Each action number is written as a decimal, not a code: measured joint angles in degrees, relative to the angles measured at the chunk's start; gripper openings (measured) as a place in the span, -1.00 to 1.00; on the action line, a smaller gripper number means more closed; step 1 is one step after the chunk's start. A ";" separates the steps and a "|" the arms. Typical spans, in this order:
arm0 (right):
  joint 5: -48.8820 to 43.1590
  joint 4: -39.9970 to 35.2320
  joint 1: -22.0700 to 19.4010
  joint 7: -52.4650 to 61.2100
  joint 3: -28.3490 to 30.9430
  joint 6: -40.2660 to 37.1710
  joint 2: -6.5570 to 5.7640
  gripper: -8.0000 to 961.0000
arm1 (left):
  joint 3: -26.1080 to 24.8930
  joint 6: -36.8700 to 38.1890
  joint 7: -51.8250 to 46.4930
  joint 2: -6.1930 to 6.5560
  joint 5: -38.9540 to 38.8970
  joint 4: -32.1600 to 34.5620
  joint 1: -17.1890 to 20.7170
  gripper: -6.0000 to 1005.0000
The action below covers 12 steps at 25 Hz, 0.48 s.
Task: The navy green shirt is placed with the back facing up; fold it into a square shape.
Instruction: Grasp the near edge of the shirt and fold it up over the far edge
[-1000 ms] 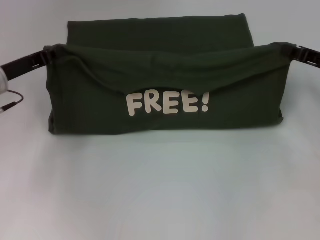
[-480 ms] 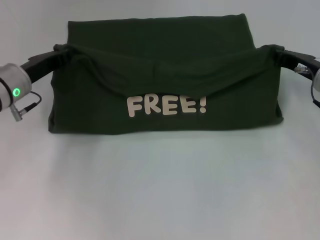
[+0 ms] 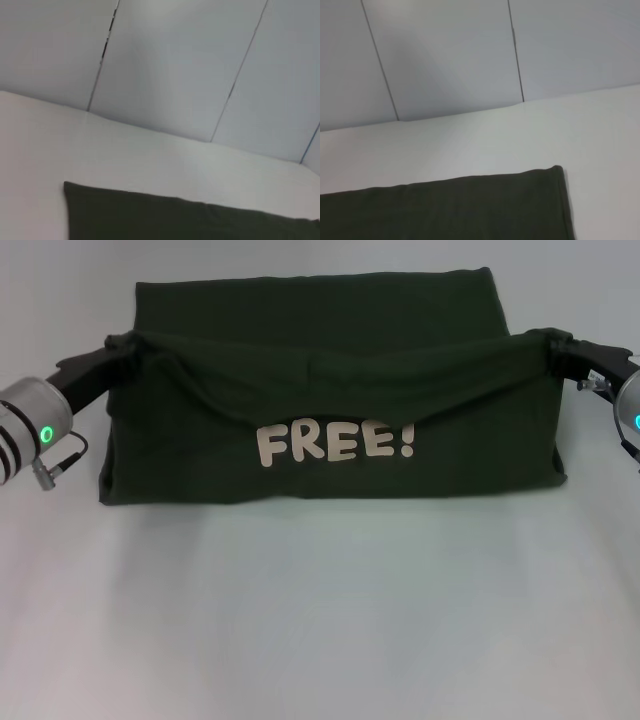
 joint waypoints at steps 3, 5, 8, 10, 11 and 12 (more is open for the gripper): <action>1.46 0.49 0.19 -2.29 0.01 0.28 -0.01 -0.84 | 0.00 -0.94 3.48 -0.25 -1.98 -1.09 -0.13 -0.91; 2.45 0.90 0.40 -3.75 0.00 0.48 -0.02 -0.84 | -0.07 -1.10 5.72 -0.57 -3.68 -1.39 -0.12 -0.91; 3.39 1.64 0.84 -5.55 -0.01 0.90 -0.04 -0.84 | -0.04 -1.76 7.74 -0.81 -5.19 -1.73 -0.05 -0.91; 3.42 2.19 1.12 -6.52 -0.01 1.08 -0.04 -0.83 | 0.05 -2.53 8.33 -0.89 -5.30 -2.00 -0.33 -0.91; 3.43 2.38 1.28 -7.07 -0.01 1.17 -0.04 -0.83 | 0.05 -2.93 8.77 -1.03 -5.33 -2.10 -0.49 -0.91; 3.44 2.44 1.42 -7.51 0.01 1.32 0.01 -0.83 | 0.03 -3.19 9.09 -1.15 -5.38 -2.15 -0.61 -0.91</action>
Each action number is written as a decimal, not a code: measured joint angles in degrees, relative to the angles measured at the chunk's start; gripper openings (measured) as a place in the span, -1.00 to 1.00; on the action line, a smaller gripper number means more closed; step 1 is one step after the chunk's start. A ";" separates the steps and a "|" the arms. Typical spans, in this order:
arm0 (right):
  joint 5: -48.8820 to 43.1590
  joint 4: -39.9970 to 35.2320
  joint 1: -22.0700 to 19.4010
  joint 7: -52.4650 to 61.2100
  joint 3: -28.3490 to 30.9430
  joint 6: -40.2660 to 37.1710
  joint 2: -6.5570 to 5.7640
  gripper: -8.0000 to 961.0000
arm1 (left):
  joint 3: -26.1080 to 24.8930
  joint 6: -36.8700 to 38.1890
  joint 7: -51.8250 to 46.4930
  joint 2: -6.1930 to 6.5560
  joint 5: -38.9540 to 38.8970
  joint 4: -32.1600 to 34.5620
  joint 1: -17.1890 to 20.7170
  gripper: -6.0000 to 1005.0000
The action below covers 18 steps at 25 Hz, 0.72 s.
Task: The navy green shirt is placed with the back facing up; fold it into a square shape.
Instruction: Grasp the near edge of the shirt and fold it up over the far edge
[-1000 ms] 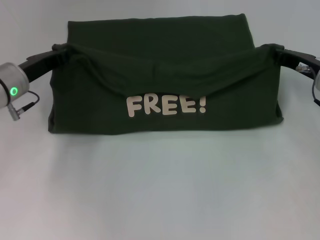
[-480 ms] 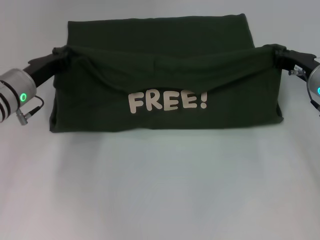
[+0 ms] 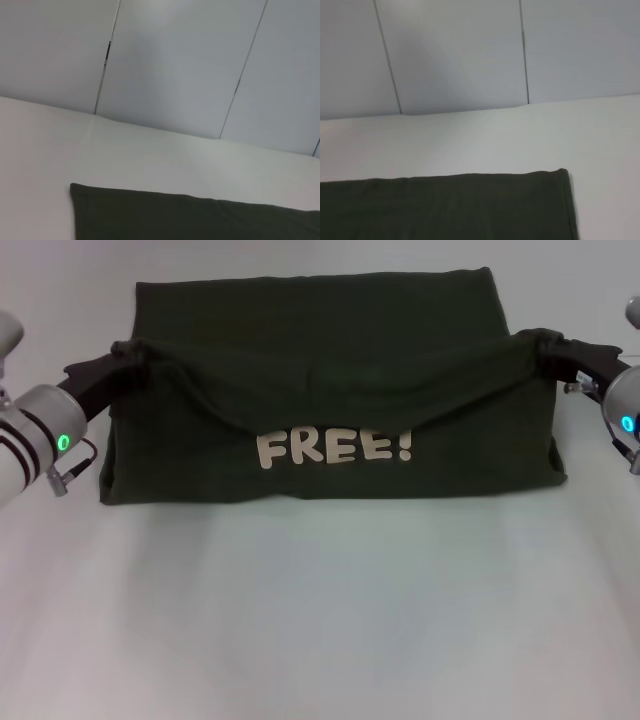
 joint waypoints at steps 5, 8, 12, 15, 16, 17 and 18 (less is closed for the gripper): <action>0.04 0.06 0.57 -0.83 0.19 1.60 0.19 -0.83 | 0.05 -1.38 1.95 -0.68 -1.20 -0.05 -0.35 -0.91; 0.06 0.06 0.80 -0.84 0.34 2.37 0.19 -0.83 | -0.05 -2.54 1.84 -0.96 -1.52 -0.05 -0.50 -0.89; 0.07 0.06 0.99 -0.85 0.42 3.36 0.16 -0.33 | -0.30 -4.56 1.75 -1.11 -3.66 -0.05 -0.54 -0.78; 0.07 -0.05 1.03 -0.86 0.45 3.43 0.10 -0.19 | -0.30 -4.72 1.89 -1.12 -4.76 -0.05 -0.30 -0.58; 0.07 -0.18 1.07 -0.86 0.47 3.44 0.09 -0.14 | -0.29 -4.72 1.88 -1.12 -4.94 -0.04 -0.24 -0.52; 0.07 -0.26 1.10 -0.86 0.48 3.45 0.09 -0.09 | -0.24 -4.73 1.87 -1.11 -5.01 -0.04 -0.20 -0.45; 0.07 -0.34 1.13 -0.86 0.51 3.45 0.09 -0.05 | -0.15 -4.75 1.84 -1.04 -5.06 -0.04 -0.17 -0.36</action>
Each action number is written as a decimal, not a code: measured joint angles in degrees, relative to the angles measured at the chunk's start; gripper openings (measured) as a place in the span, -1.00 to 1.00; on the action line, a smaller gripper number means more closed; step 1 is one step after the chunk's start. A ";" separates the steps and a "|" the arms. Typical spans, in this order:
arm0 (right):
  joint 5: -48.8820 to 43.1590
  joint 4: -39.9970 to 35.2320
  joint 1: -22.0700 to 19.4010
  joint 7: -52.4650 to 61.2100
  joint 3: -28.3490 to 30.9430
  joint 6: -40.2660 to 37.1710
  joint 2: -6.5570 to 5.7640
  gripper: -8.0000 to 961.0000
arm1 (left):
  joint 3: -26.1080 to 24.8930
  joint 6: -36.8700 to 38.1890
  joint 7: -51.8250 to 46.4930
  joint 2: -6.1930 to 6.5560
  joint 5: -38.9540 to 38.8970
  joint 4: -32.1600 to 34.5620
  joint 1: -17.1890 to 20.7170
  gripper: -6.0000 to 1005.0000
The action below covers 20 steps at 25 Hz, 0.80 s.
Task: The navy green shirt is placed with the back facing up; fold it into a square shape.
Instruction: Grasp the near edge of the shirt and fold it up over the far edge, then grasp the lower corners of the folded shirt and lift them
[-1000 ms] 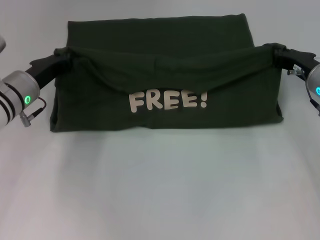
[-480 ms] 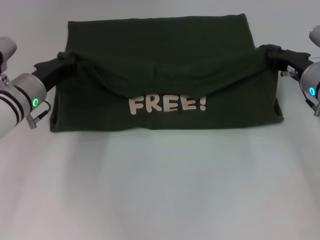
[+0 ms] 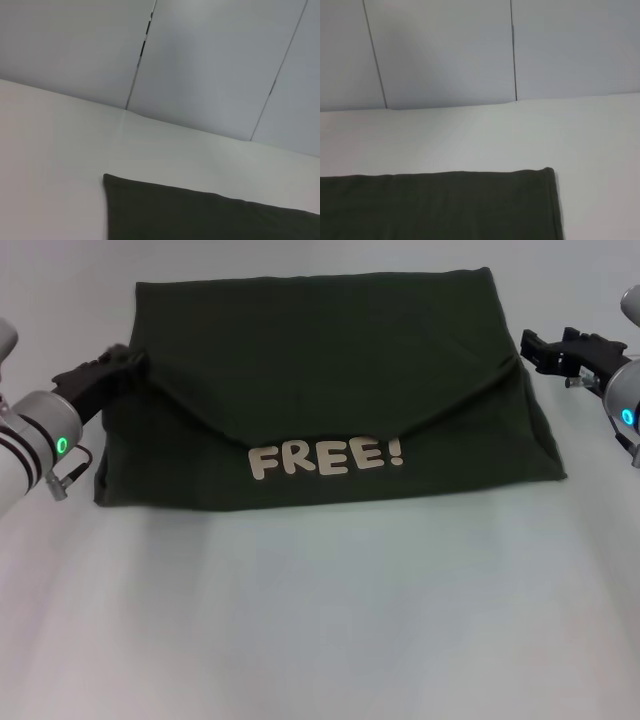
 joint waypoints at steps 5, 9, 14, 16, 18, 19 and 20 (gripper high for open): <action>0.00 -0.10 0.09 0.00 0.02 0.00 0.01 0.19 | 0.32 -0.45 -0.15 0.37 -0.02 -0.04 -0.01 0.04; 0.00 -0.11 -0.01 0.00 0.02 0.00 -0.03 0.43 | 0.32 -1.07 -1.22 1.17 0.01 0.20 -0.08 0.21; 1.53 -0.29 -1.26 1.32 0.19 -1.75 -0.51 0.49 | 6.34 2.79 -14.94 4.07 3.40 1.66 2.82 0.43; 3.06 -0.58 -3.21 4.85 -0.12 -5.68 -1.40 0.49 | 10.34 8.06 -22.69 4.60 5.65 4.81 5.17 0.58; 3.05 -0.80 -4.01 6.93 -0.39 -7.41 -1.92 0.49 | 12.50 14.94 -28.53 4.59 8.28 9.13 7.69 0.79; 2.85 -0.96 -4.81 9.30 -0.90 -9.55 -2.52 0.49 | 13.03 18.52 -30.36 4.57 9.79 10.91 8.65 0.79; 2.66 -1.10 -5.81 11.97 -1.71 -11.79 -3.30 0.49 | 13.39 21.23 -31.73 4.58 10.95 12.17 9.27 0.79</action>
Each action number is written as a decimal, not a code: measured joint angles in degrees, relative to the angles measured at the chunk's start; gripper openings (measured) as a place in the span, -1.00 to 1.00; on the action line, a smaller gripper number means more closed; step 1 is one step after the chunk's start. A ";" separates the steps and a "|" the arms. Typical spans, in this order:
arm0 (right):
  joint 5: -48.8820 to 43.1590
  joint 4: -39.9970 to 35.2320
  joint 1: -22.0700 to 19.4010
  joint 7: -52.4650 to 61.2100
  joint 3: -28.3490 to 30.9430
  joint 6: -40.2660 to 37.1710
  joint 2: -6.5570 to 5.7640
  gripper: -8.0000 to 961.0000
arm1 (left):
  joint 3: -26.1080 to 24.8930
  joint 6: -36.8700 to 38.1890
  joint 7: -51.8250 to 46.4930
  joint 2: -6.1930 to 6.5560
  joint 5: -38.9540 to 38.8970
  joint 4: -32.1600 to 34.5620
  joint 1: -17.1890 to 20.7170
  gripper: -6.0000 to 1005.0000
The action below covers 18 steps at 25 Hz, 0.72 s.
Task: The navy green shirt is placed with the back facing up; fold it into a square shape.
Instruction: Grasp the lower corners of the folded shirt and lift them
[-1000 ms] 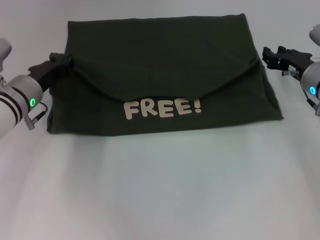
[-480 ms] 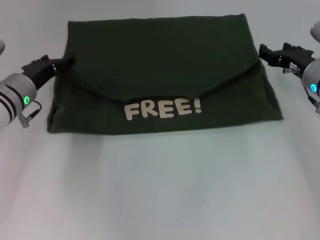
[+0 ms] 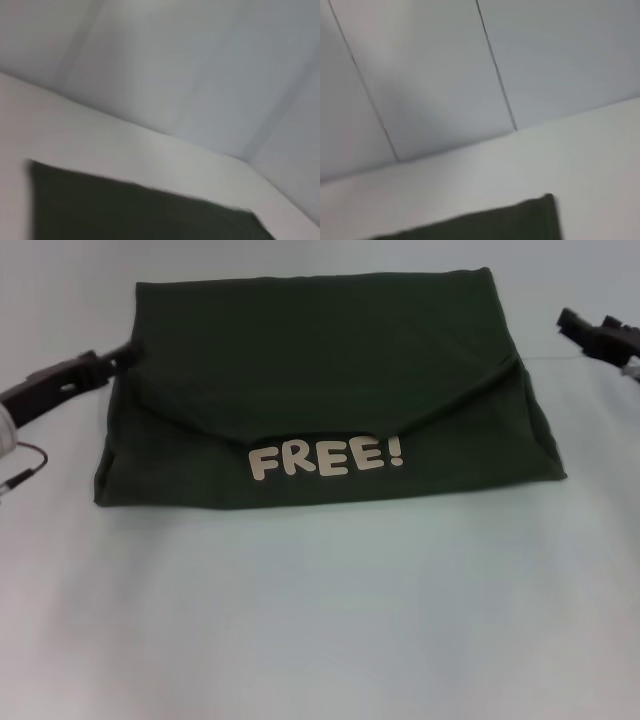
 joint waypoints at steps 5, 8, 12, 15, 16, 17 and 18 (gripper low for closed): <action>-0.24 -2.03 -4.96 13.22 -7.55 -11.00 -4.07 0.49 | 0.53 11.26 -8.62 0.71 12.51 6.28 1.62 0.78; -0.38 -4.84 -7.49 19.52 -13.96 -15.07 -6.42 0.49 | 0.47 13.62 -13.13 0.84 20.49 9.26 1.94 0.78; -4.03 -8.74 -9.53 27.36 -18.85 -17.95 -8.95 0.49 | -0.10 12.07 -17.49 0.92 25.10 9.67 2.19 0.78; -6.56 -9.42 -9.80 29.42 -18.39 -18.32 -9.60 0.49 | -0.21 11.63 -20.97 0.96 26.92 9.73 2.30 0.78; -7.05 -9.44 -9.84 29.67 -18.21 -18.31 -9.65 0.49 | -0.22 11.43 -21.36 0.96 27.01 9.77 2.29 0.78; -7.33 -9.49 -9.84 29.79 -18.07 -18.27 -9.68 0.49 | -0.22 11.04 -21.54 0.96 27.12 9.80 2.30 0.78; -7.40 -9.49 -9.83 29.83 -18.02 -18.10 -9.69 0.49 | -0.26 10.37 -21.74 0.99 27.30 9.84 2.30 0.78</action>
